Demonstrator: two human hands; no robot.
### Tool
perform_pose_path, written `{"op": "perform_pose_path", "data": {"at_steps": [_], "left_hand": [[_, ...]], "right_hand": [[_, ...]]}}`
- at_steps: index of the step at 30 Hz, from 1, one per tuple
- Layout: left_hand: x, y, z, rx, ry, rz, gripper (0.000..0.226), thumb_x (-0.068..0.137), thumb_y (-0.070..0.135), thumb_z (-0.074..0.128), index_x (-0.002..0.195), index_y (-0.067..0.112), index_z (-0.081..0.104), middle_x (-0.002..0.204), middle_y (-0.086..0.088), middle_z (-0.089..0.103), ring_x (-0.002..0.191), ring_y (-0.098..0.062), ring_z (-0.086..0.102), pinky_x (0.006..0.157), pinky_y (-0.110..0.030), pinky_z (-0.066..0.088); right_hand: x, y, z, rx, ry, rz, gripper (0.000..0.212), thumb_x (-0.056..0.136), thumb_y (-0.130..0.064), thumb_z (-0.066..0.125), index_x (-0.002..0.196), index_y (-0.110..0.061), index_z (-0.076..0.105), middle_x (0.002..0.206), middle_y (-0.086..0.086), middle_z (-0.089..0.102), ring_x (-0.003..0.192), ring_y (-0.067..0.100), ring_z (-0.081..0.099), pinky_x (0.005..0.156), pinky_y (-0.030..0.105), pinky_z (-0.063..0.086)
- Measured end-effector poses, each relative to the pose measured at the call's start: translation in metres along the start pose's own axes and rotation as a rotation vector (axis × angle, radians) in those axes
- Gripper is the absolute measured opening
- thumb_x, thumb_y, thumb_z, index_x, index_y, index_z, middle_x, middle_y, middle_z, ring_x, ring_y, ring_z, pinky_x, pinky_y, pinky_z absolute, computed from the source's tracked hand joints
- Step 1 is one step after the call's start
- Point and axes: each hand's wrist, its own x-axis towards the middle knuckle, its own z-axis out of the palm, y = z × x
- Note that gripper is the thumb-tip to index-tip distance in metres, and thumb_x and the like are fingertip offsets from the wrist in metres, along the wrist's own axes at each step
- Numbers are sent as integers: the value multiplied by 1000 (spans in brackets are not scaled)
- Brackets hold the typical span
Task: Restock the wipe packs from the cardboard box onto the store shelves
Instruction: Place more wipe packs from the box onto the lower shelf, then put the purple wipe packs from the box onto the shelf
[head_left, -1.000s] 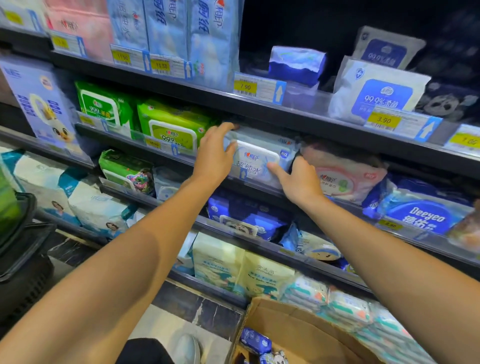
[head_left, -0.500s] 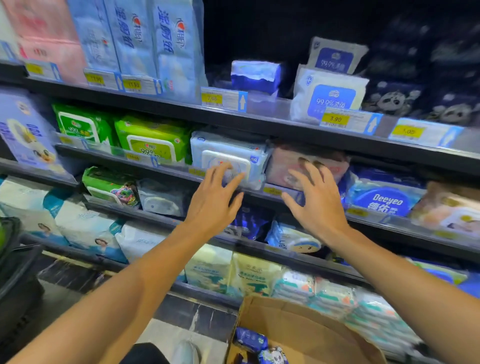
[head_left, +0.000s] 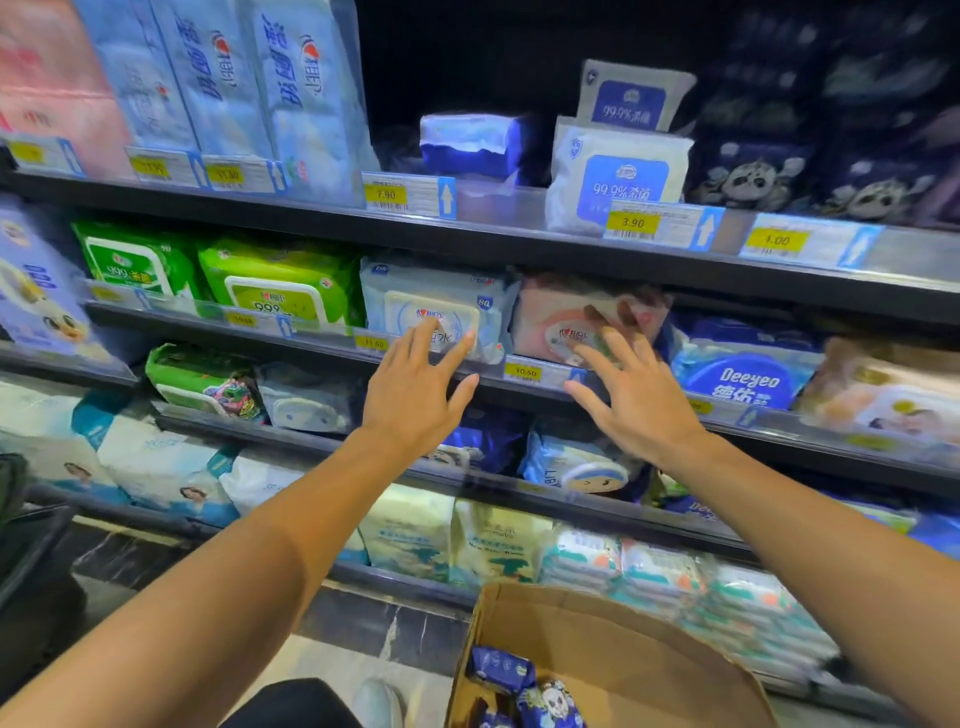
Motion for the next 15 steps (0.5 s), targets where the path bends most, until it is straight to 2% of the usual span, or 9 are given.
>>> {"op": "perform_pose_path", "data": {"at_steps": [4,8,10,15], "left_hand": [[-2,-2,-2,-3,-42,7,59,102,56,27,157,38,19,164,-12,14,150,-31,19,122,-45,20],[-9,-1,-7,-16,-78,37,64,103,54,29,159,26,18,165,-12,12,152,-30,13,124,-44,14],[-16,2,-8,-30,-43,91,64,103,50,34,159,20,22,164,-14,16,153,-30,13,124,-45,14],[-50,34,-5,-120,52,293,57,97,32,58,148,11,44,153,-13,38,143,-34,33,115,-48,36]], "right_hand": [[-4,-5,-4,-14,-8,-20,66,98,-66,25,155,-32,27,165,2,17,148,34,16,118,55,20],[-20,-5,-9,92,0,-61,64,100,-60,32,157,-32,21,166,0,13,153,32,8,124,47,3],[-35,1,-9,137,47,-107,62,101,-55,39,156,-27,29,165,0,21,153,30,11,125,48,5],[-90,23,7,246,189,-202,55,99,-36,57,148,-14,45,157,3,38,150,25,24,124,47,14]]}}
